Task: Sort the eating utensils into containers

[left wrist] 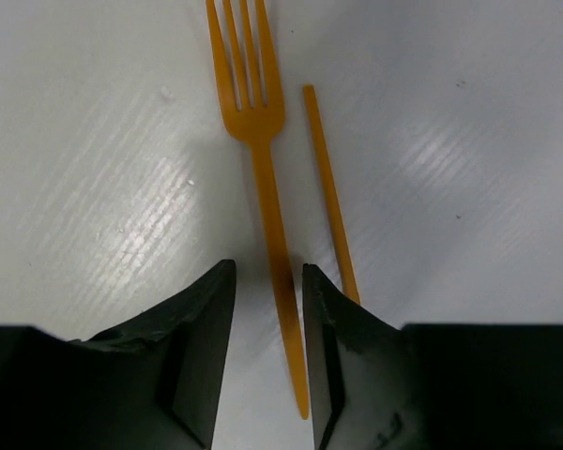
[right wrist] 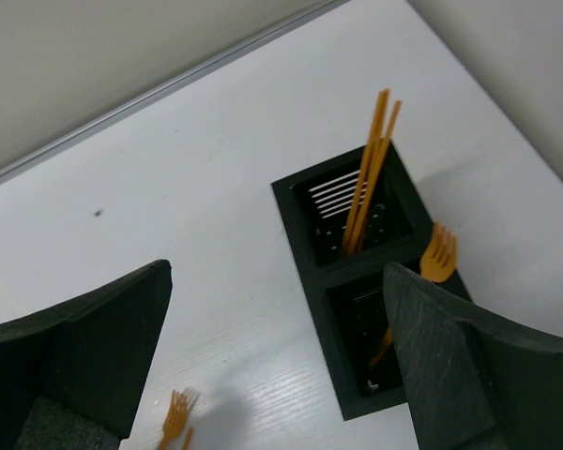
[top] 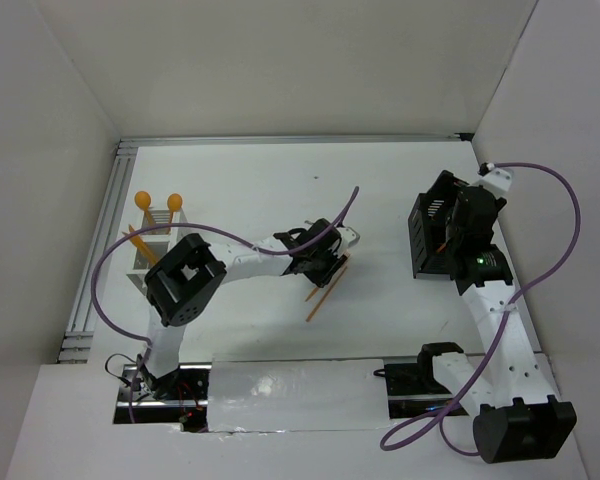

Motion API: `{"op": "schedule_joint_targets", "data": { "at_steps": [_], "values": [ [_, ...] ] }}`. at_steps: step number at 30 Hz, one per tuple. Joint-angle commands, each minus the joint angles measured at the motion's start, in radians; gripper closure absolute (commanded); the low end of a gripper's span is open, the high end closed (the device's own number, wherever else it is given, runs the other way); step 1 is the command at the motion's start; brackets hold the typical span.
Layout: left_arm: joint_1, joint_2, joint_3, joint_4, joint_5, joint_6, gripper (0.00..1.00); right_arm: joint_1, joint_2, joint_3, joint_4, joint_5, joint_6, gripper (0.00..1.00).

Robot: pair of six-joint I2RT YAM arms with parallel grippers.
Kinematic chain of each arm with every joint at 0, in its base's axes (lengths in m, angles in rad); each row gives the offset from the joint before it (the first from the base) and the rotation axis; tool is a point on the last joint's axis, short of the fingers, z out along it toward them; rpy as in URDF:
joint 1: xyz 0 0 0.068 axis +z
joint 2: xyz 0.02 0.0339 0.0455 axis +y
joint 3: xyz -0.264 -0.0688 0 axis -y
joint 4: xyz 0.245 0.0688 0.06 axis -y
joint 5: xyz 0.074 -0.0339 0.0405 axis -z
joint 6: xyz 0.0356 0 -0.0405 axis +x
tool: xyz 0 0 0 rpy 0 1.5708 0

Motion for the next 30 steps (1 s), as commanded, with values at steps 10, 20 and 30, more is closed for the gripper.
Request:
{"op": "schedule_joint_targets", "data": {
  "at_steps": [10,20,30],
  "values": [
    [-0.015,0.076,0.007,-0.063,-0.031,-0.069,1.00,0.002,0.003,-0.014,0.084,-0.297,0.130,0.00],
    [0.123,-0.297,-0.267,0.205,0.131,-0.180,1.00,0.112,0.117,-0.067,0.227,-0.482,0.269,0.00],
    [0.183,-0.460,-0.269,0.240,0.241,-0.210,1.00,0.361,0.279,-0.086,0.361,-0.473,0.335,0.01]
  ]
}}
